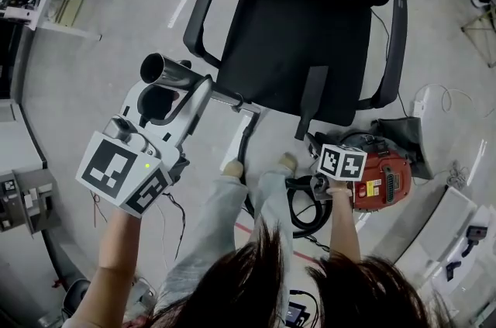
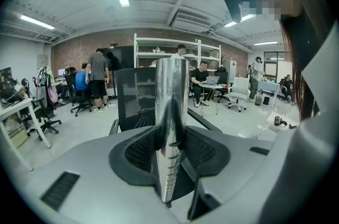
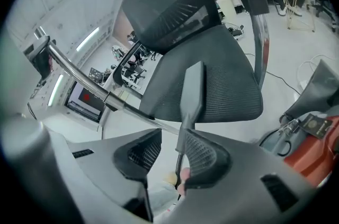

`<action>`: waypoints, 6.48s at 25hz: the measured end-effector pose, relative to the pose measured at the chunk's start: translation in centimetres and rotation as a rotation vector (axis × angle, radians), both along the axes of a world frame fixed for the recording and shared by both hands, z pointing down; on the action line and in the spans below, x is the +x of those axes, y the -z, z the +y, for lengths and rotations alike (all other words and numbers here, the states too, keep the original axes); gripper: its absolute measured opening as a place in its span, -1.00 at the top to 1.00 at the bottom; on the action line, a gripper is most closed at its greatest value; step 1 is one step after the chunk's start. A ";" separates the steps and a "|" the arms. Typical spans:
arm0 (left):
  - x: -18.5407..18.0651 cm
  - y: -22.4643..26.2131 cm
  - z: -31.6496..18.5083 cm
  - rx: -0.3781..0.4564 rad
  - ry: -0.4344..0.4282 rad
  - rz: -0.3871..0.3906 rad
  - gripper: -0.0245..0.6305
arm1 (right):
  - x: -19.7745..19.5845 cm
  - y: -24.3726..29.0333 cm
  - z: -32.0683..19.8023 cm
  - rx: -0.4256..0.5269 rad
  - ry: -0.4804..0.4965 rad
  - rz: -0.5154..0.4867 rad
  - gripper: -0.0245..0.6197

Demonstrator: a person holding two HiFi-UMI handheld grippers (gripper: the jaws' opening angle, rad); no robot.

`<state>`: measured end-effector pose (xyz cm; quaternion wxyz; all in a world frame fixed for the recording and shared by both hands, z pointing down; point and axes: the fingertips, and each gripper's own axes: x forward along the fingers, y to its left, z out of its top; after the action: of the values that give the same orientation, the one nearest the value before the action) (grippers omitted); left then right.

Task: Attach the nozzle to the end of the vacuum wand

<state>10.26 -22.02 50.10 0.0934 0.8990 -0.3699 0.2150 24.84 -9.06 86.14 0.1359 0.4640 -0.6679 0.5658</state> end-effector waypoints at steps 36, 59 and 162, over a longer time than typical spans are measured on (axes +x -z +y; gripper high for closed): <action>-2.0 0.3 -1.7 -0.025 -0.013 0.079 0.46 | -2.6 -9.5 -3.0 -0.267 0.018 -0.079 0.33; -1.3 0.6 -2.5 -0.011 -0.020 0.107 0.46 | -3.0 -9.8 -3.8 -0.282 -0.074 -0.138 0.34; -6.7 3.4 5.4 -0.089 -0.298 0.075 0.44 | -14.4 26.9 2.9 0.235 -0.534 -0.307 0.34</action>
<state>3.54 -16.66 46.73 0.1138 0.9463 -0.2189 0.2090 10.49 -6.15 59.26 -0.1740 0.5447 -0.5959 0.5639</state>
